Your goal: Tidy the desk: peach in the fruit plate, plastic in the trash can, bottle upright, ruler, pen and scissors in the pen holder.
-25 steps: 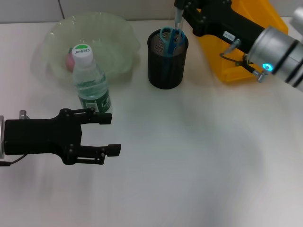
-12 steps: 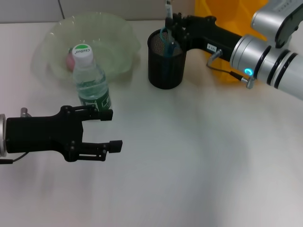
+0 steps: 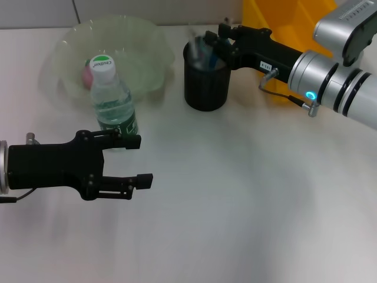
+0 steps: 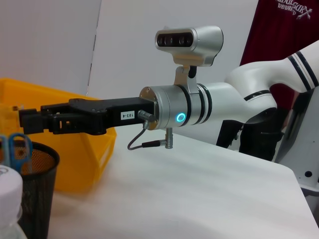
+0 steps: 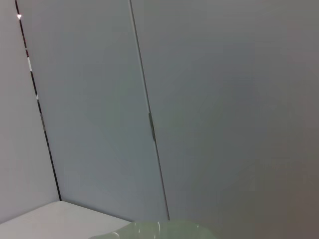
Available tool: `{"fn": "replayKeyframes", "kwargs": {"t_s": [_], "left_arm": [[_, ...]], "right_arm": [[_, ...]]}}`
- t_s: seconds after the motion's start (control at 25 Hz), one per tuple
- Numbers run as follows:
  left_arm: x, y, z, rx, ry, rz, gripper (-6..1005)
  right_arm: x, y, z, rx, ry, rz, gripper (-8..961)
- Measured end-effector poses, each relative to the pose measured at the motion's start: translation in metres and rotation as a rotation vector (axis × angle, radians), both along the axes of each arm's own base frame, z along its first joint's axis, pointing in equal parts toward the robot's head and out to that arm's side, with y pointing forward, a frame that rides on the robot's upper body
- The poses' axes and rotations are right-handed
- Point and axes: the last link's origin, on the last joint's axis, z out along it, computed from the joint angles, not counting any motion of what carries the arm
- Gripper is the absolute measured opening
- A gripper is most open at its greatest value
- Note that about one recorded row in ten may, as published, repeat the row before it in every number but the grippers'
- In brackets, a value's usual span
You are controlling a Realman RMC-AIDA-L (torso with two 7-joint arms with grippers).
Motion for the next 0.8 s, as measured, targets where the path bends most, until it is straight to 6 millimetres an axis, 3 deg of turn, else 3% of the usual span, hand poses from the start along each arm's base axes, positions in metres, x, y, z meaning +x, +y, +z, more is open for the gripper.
{"fn": "replayKeyframes", "kwargs": {"t_s": [0.08, 0.36, 0.48, 0.52, 0.56, 0.6, 0.68, 0.76, 0.8], "left_arm": [[0.000, 0.000, 0.000, 0.000, 0.001, 0.000, 846], [-0.001, 0.000, 0.000, 0.002, 0.002, 0.003, 846], [-0.003, -0.001, 0.002, 0.007, -0.002, 0.011, 846], [-0.003, -0.001, 0.002, 0.007, -0.002, 0.011, 846], [-0.003, -0.002, 0.002, 0.005, -0.003, 0.013, 846], [-0.004, -0.003, 0.002, 0.002, -0.003, 0.014, 846], [-0.004, -0.003, 0.002, 0.001, -0.001, 0.017, 846], [-0.005, -0.003, 0.002, 0.001, -0.001, 0.017, 846], [-0.005, -0.004, 0.001, 0.000, 0.000, 0.018, 846]], "right_arm": [[0.001, -0.001, 0.000, -0.001, 0.003, 0.000, 167], [0.004, -0.012, 0.003, -0.009, 0.059, 0.024, 450], [0.008, -0.027, 0.017, -0.014, 0.152, 0.070, 568], [0.015, -0.044, 0.031, -0.029, 0.208, 0.113, 607], [0.015, -0.044, 0.031, -0.029, 0.208, 0.113, 609], [0.024, -0.065, 0.043, -0.061, 0.223, 0.166, 612], [0.029, -0.077, 0.047, -0.083, 0.218, 0.184, 616], [0.039, -0.102, 0.056, -0.136, 0.193, 0.231, 621], [0.048, -0.128, 0.060, -0.208, 0.161, 0.281, 669]]}}
